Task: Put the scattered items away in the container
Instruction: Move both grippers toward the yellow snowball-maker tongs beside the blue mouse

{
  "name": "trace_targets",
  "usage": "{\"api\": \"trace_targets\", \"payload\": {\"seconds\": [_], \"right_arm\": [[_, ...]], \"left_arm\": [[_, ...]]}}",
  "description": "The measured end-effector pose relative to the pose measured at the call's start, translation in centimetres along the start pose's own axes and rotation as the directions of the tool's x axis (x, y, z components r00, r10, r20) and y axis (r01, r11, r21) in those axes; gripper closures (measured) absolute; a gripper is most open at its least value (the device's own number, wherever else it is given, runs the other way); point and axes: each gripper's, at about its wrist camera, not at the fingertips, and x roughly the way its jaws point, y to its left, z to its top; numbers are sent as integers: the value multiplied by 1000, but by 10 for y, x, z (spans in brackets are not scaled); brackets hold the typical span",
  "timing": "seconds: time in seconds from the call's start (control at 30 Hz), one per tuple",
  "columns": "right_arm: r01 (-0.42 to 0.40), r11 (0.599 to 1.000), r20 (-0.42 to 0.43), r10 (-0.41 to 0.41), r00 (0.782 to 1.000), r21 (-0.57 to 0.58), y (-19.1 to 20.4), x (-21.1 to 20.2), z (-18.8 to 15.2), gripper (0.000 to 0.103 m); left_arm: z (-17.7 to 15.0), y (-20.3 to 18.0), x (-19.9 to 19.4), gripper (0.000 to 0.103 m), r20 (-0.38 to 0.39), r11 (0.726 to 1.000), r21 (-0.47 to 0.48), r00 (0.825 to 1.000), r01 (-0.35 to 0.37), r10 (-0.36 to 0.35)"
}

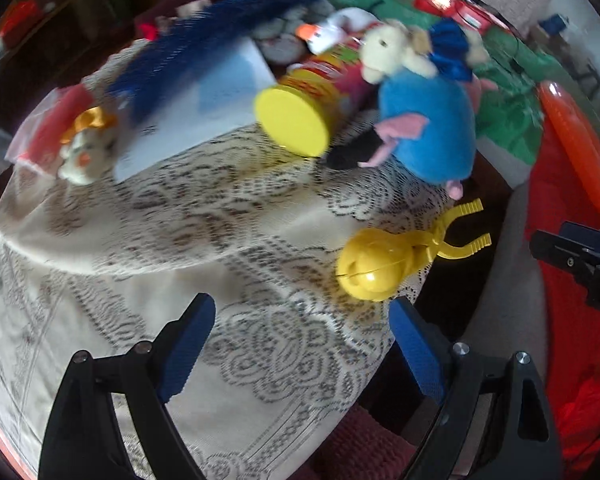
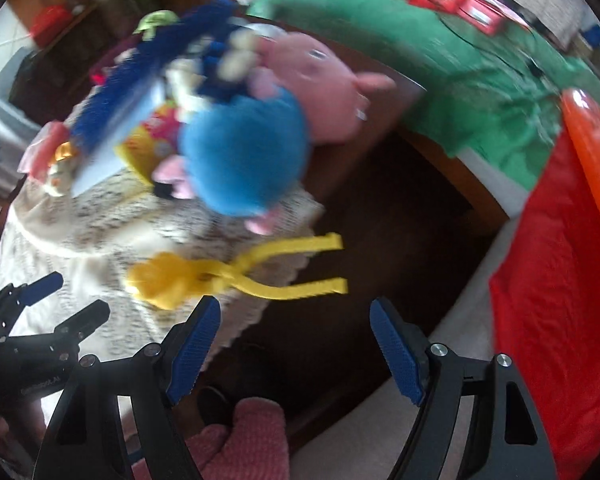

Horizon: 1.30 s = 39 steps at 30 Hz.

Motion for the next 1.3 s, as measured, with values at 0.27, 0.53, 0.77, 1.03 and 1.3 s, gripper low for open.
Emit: {"api": "trace_targets", "payload": {"seconds": [0.27,0.53,0.77,1.03,1.3], "right_arm": [[-19,998,-9,19,1000,52,-35,31,-10,24],[-35,999,-36,35,999,15,-33,52,-18,24],[-117,990,-42,120,992,74,-47,72,-16,24],[-192,972,-74,203,976,138,-58,96,-10,30],[-250,962,-70,259,963,114,-46,103,-1,54]], "left_arm": [[-1,-30,29,14,-23,997,78,999,-28,30],[-8,-35,45,14,-14,994,98,998,-54,56],[-9,-41,52,14,-7,990,124,998,-59,60],[-15,-41,60,14,-22,990,126,998,-58,61],[-19,-39,60,14,-8,989,141,999,-36,37]]}}
